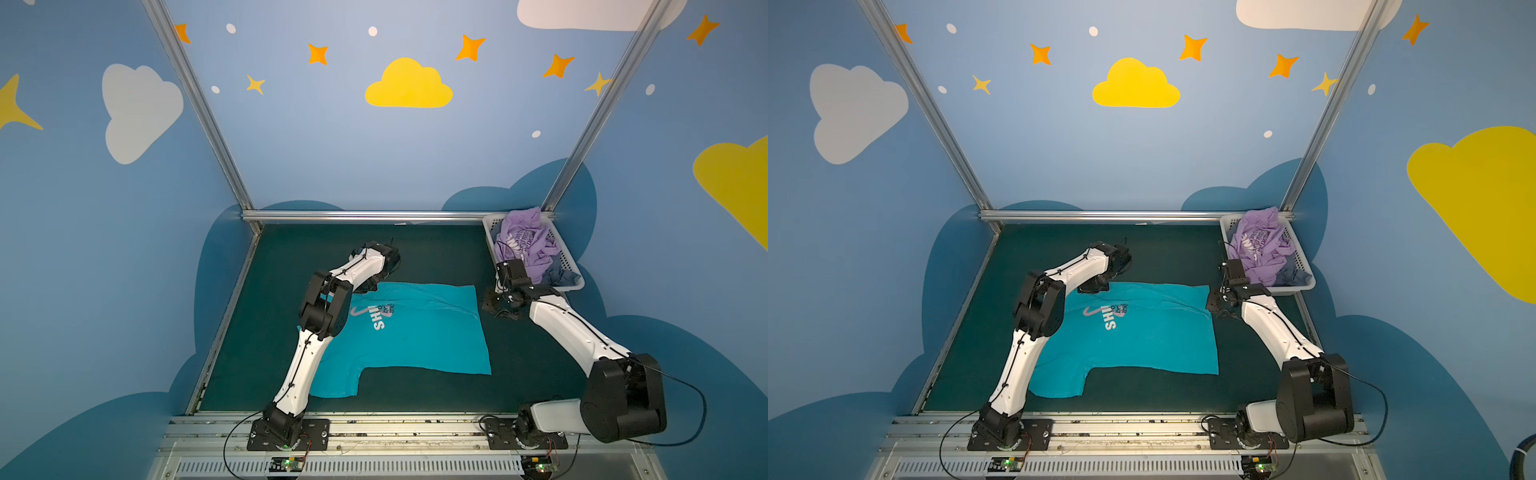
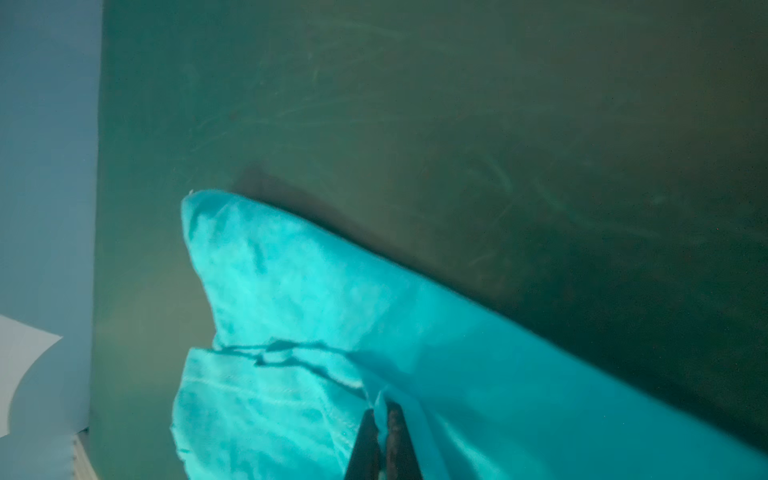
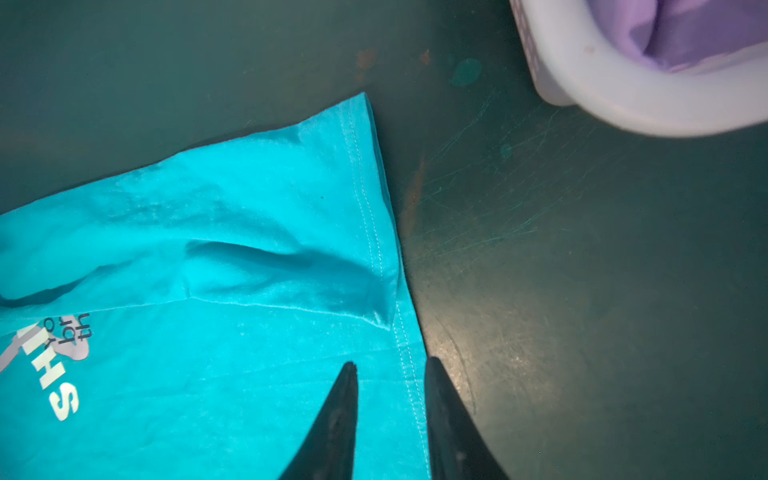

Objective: Fold and stack the t-shirts

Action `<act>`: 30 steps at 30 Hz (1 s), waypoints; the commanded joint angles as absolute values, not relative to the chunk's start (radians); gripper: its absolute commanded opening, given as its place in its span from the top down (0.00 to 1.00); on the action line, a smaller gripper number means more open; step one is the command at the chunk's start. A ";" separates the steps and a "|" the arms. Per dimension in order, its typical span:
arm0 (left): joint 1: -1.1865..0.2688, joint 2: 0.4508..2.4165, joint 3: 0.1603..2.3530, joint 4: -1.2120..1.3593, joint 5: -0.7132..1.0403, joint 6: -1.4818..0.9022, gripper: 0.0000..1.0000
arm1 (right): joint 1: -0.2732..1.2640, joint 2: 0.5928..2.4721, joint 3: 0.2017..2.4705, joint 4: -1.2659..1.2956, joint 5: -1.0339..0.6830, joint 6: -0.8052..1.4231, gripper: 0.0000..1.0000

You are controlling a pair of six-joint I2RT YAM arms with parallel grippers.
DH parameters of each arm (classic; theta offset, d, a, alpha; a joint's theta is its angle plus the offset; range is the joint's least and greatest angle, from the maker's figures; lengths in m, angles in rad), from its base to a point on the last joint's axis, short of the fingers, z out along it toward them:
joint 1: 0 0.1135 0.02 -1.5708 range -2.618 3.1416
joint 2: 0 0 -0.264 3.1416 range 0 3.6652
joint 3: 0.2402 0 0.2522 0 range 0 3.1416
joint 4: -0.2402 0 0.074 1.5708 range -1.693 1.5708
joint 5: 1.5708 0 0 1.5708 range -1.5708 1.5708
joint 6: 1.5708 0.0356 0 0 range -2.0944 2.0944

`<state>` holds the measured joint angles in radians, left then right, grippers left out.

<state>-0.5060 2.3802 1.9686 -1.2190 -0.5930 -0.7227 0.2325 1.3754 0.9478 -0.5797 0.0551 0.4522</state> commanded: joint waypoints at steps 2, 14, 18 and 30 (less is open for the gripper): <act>-0.543 2.224 1.881 -1.265 -0.628 -0.766 0.96 | 0.245 1.360 0.940 -0.578 0.040 0.466 0.71; -0.701 2.050 1.411 -1.183 -0.550 -0.951 0.95 | 0.290 1.344 0.964 -0.598 0.053 0.470 0.70; -0.756 2.080 1.349 -1.130 -0.482 -0.997 0.77 | 0.302 1.350 0.978 -0.606 0.059 0.464 0.70; -0.812 1.937 1.427 -1.209 -0.520 -1.017 0.57 | 0.344 1.359 0.968 -0.610 0.081 0.466 0.69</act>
